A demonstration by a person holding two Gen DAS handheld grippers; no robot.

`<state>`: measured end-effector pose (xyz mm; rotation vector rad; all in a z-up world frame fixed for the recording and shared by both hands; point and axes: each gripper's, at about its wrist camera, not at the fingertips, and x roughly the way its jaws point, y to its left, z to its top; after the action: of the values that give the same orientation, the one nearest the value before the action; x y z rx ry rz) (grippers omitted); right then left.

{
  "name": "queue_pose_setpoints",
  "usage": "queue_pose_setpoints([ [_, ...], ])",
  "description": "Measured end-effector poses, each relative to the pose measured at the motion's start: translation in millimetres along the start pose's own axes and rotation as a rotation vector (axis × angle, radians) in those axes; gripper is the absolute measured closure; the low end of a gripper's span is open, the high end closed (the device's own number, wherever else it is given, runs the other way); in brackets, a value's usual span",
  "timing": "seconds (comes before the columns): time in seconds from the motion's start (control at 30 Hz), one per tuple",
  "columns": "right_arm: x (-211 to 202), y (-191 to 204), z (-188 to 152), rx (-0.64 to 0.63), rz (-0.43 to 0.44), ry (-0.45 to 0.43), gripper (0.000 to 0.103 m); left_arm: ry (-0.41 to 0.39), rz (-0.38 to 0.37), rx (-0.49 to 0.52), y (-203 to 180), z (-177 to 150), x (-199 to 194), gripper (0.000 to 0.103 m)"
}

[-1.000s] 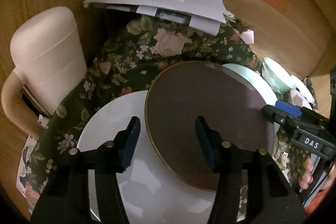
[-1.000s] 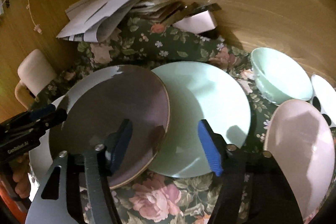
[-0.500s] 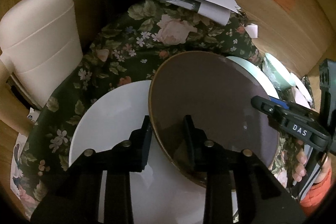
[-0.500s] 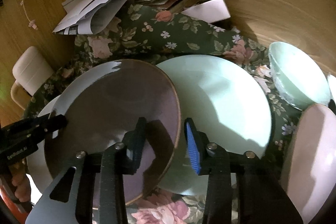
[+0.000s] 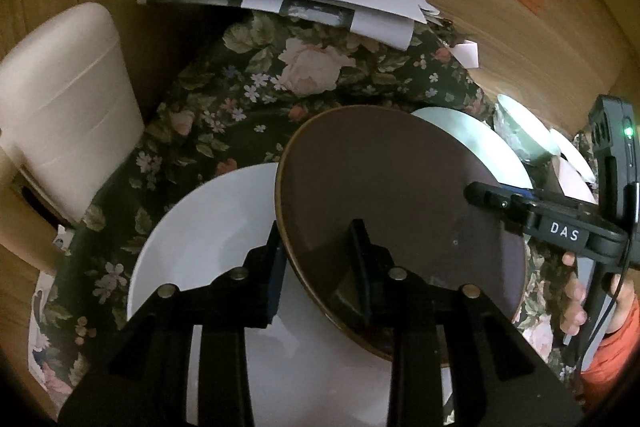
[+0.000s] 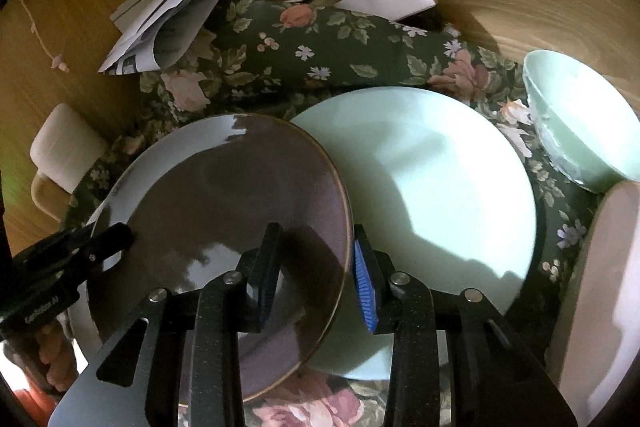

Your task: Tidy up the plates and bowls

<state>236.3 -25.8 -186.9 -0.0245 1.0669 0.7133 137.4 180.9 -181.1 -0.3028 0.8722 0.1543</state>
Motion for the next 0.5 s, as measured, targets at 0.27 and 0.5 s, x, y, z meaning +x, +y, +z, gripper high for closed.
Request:
queue_pose_setpoints([
  [0.27, -11.0, 1.2, -5.7, 0.014, -0.028, -0.010, 0.072, 0.009, -0.015, -0.011, -3.8, -0.7, -1.8, 0.073],
  [0.5, -26.2, -1.1, -18.1, 0.034, -0.024, -0.025, 0.072, 0.015, -0.044, -0.029, -5.7, -5.3, -9.5, 0.073],
])
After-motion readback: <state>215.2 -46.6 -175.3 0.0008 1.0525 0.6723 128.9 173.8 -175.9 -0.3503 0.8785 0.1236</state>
